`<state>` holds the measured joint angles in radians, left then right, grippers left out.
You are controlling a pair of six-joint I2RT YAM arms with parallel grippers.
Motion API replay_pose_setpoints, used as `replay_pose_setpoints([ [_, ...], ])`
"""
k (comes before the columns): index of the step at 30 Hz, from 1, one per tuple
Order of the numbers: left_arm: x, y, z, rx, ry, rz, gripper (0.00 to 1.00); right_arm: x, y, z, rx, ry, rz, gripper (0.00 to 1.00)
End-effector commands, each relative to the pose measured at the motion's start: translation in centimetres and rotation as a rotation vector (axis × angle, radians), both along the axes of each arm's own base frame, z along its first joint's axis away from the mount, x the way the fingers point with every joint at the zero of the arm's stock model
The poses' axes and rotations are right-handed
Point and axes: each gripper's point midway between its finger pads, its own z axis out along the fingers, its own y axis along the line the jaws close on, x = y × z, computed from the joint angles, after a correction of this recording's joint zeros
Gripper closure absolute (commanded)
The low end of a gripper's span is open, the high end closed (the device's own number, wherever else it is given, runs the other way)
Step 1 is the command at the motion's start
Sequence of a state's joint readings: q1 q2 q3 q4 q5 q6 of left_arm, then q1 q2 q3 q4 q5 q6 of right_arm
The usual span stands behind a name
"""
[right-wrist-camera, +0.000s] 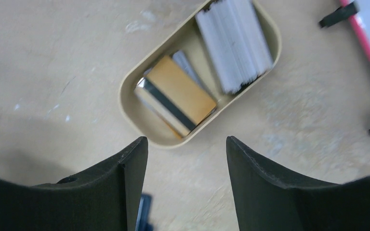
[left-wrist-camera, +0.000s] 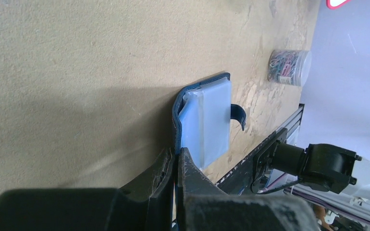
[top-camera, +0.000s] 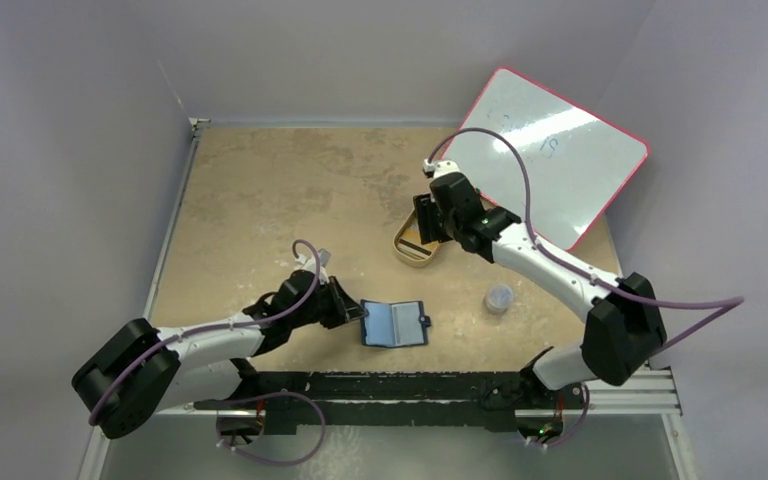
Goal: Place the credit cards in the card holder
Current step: Pick up the credit card from the storage box.
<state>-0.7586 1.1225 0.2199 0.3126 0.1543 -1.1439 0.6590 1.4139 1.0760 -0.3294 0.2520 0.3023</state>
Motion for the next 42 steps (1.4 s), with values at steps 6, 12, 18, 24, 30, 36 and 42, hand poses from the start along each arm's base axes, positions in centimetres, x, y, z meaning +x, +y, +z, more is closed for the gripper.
replay_pose_setpoints([
  [6,0.5,-1.2,1.6,-0.011,-0.053,-0.070,1.00,9.0,-2.4,1.6,-0.260,-0.174,0.017,0.39],
  [12,0.5,-1.2,1.6,-0.006,-0.059,-0.071,1.00,10.7,-2.0,-0.7,-0.326,-0.126,0.021,0.39],
  [18,0.7,-1.0,1.4,-0.005,-0.058,-0.051,1.00,11.8,-1.8,-3.8,-0.387,-0.089,0.020,0.35],
  [24,0.7,-1.1,1.6,-0.015,-0.055,-0.056,1.00,12.3,-3.7,-4.7,-0.500,-0.073,-0.054,0.37],
  [30,0.7,-1.1,1.5,-0.015,-0.053,-0.052,1.00,12.3,-4.0,-3.0,-0.498,-0.106,-0.063,0.45],
  [36,0.8,-1.3,1.4,-0.022,-0.049,-0.052,1.00,12.2,-3.8,-2.8,-0.484,-0.104,-0.058,0.52],
  [42,0.8,-1.3,1.4,-0.023,-0.047,-0.051,1.00,12.0,-3.8,-3.0,-0.477,-0.100,-0.059,0.58],
])
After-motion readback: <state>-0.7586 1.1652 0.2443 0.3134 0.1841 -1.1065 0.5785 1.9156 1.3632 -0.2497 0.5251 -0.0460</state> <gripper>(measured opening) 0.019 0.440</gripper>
